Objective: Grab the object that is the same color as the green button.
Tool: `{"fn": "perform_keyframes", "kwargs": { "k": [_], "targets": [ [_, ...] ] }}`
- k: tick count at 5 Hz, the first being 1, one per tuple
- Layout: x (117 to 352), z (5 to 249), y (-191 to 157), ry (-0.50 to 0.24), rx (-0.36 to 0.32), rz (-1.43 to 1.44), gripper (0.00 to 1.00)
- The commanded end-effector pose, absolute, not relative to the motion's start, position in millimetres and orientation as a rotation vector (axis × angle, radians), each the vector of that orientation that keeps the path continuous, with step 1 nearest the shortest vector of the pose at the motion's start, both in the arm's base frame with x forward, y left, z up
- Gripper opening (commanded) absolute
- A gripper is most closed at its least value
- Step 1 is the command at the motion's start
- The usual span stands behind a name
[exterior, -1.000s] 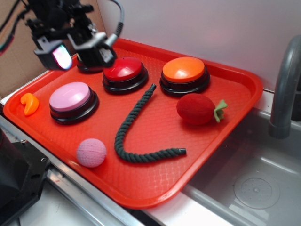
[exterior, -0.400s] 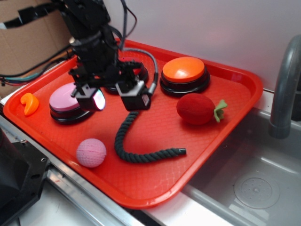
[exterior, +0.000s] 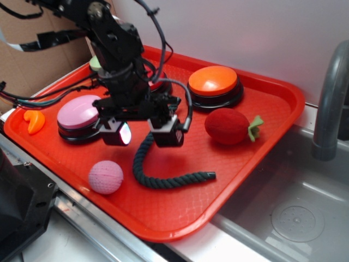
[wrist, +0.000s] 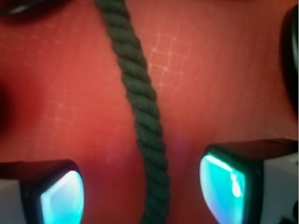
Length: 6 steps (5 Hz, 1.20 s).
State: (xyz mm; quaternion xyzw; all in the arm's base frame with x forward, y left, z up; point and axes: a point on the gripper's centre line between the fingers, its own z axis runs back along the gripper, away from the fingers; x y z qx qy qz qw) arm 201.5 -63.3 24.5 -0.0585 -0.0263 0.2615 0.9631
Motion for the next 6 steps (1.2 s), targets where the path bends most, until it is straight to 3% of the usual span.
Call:
{"fn": "perform_keyframes", "kwargs": {
  "k": [1,2,3,5,6],
  "targets": [
    [208.9,13.2,-68.2,-0.072,-0.084,0.553,1.0],
    [208.3,11.5,-67.2,-0.086,-0.106,0.58,0.15],
    [207.8,11.0,-66.1,-0.093,-0.109,0.592,0.02],
    [206.8,24.0,-63.4,-0.121,-0.131,0.55,0.0],
    [208.1,34.3,-61.8,-0.085,-0.183,0.478,0.0]
  ]
}}
